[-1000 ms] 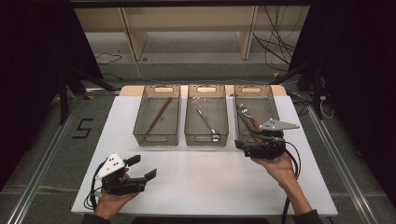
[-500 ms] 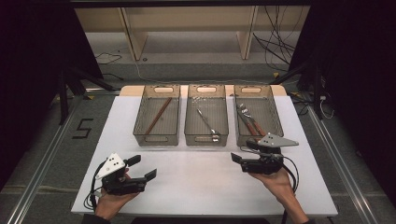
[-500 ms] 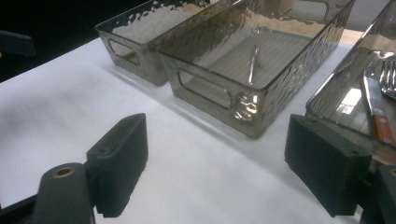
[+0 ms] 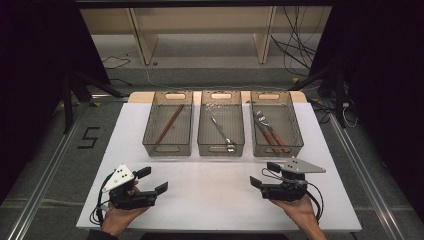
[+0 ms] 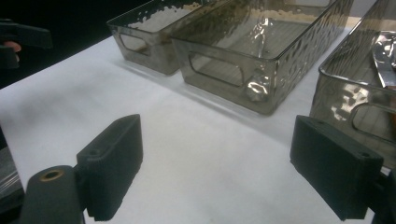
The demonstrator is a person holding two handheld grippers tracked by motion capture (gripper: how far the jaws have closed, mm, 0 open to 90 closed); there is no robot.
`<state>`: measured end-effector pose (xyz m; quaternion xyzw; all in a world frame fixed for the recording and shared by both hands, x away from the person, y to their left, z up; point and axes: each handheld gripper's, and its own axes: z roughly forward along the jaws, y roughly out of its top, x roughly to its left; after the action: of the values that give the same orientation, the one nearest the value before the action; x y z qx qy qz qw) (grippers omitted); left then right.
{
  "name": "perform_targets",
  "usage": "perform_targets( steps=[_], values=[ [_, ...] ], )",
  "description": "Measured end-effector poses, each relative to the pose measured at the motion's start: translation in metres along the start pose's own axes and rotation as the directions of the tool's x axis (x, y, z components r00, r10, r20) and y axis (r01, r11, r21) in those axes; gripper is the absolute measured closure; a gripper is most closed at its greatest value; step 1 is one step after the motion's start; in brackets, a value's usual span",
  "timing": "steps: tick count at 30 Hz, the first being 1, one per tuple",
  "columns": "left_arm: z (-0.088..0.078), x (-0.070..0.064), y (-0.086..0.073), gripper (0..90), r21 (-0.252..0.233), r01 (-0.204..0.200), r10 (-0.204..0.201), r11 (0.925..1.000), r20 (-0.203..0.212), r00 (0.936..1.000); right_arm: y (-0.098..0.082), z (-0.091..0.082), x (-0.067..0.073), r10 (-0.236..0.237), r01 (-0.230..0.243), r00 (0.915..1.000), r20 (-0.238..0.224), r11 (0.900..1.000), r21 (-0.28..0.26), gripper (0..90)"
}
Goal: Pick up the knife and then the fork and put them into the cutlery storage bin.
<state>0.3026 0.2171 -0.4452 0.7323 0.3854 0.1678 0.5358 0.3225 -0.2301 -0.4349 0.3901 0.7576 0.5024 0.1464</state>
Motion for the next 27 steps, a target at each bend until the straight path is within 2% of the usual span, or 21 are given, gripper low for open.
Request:
perform_targets(
  steps=[5, 13, 27],
  values=[
    [0.000, 0.000, 0.000, 16.3, 0.002, 0.007, -0.007, 1.0000, 0.009, 0.9999, -0.008, -0.005, 0.003, 0.001, -0.001, 1.0000, -0.007, 1.000, -0.017, 17.8],
    [0.000, -0.001, -0.001, 16.2, 0.004, 0.010, -0.010, 0.9999, 0.018, 0.9998, -0.016, -0.005, 0.005, -0.005, 0.005, 1.0000, 0.001, 1.000, 0.000, 17.0],
    [0.001, -0.001, -0.001, 16.1, 0.011, 0.007, -0.007, 0.9999, 0.018, 0.9998, -0.017, -0.005, 0.003, -0.008, 0.008, 0.9998, 0.016, 1.000, -0.007, 16.9]
  ],
)
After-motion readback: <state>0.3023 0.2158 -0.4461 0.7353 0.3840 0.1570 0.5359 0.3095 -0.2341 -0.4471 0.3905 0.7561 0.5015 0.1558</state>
